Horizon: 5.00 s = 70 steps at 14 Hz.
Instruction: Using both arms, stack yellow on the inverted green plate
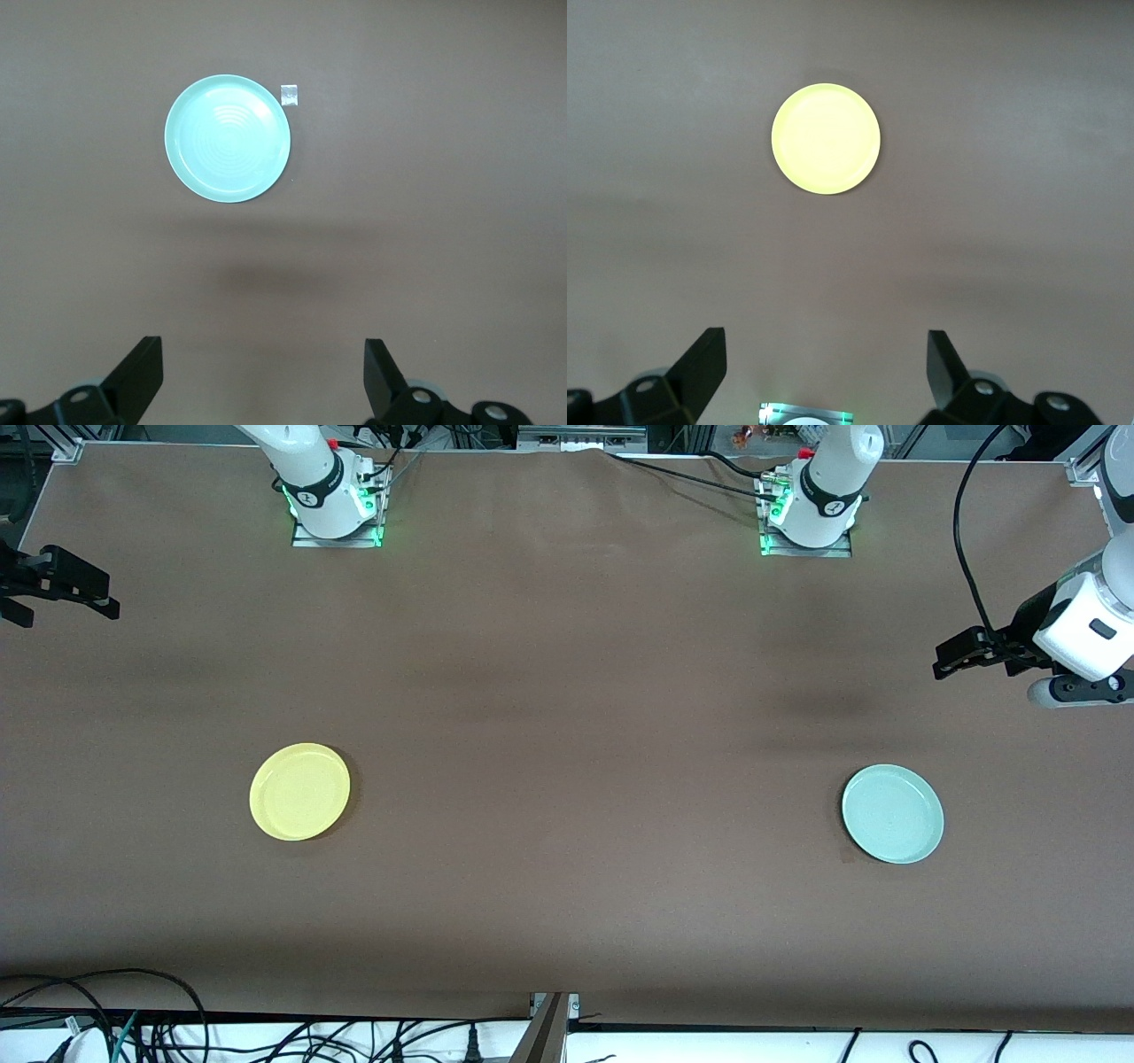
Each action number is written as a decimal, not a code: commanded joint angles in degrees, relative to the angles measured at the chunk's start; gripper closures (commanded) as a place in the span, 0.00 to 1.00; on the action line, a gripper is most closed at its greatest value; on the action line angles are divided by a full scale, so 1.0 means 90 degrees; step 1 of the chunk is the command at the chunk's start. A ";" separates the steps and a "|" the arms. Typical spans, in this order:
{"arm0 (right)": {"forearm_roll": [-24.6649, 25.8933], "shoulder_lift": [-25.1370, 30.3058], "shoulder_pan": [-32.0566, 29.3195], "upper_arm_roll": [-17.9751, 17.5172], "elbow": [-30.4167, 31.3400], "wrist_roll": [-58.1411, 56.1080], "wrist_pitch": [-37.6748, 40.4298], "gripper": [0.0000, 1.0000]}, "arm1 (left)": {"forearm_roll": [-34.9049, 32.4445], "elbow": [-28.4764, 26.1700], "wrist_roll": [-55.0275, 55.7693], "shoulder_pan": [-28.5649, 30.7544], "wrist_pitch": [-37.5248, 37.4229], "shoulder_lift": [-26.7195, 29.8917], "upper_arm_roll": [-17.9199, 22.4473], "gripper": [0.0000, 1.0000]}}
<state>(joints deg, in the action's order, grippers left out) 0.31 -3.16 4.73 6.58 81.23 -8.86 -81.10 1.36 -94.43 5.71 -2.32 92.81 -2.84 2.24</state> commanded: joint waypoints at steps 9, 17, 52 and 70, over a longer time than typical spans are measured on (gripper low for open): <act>-0.0054 0.0000 -0.0028 0.0001 -0.0099 -0.0032 0.0065 0.00 | -0.0044 -0.0006 -0.0185 0.0092 0.0157 -0.0046 -0.0005 0.00; -0.0054 0.0000 -0.0038 0.0021 -0.0099 0.0017 0.0046 0.00 | -0.0054 0.0004 -0.0166 0.0083 0.0040 -0.0045 -0.0015 0.00; -0.0073 -0.0068 -0.0038 0.0001 -0.0090 0.0046 0.0027 0.00 | -0.0073 0.0092 -0.0136 0.0034 0.0108 -0.0075 -0.0093 0.00; -0.0063 -0.0313 -0.0028 0.0001 -0.0090 -0.0051 0.0046 0.00 | -0.0259 0.0073 -0.0136 0.0004 0.0108 -0.0094 -0.0093 0.00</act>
<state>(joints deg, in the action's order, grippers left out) 0.31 -6.21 4.73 6.71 81.09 -8.86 -81.11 0.34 -94.35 5.20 -1.93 94.16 -3.51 1.44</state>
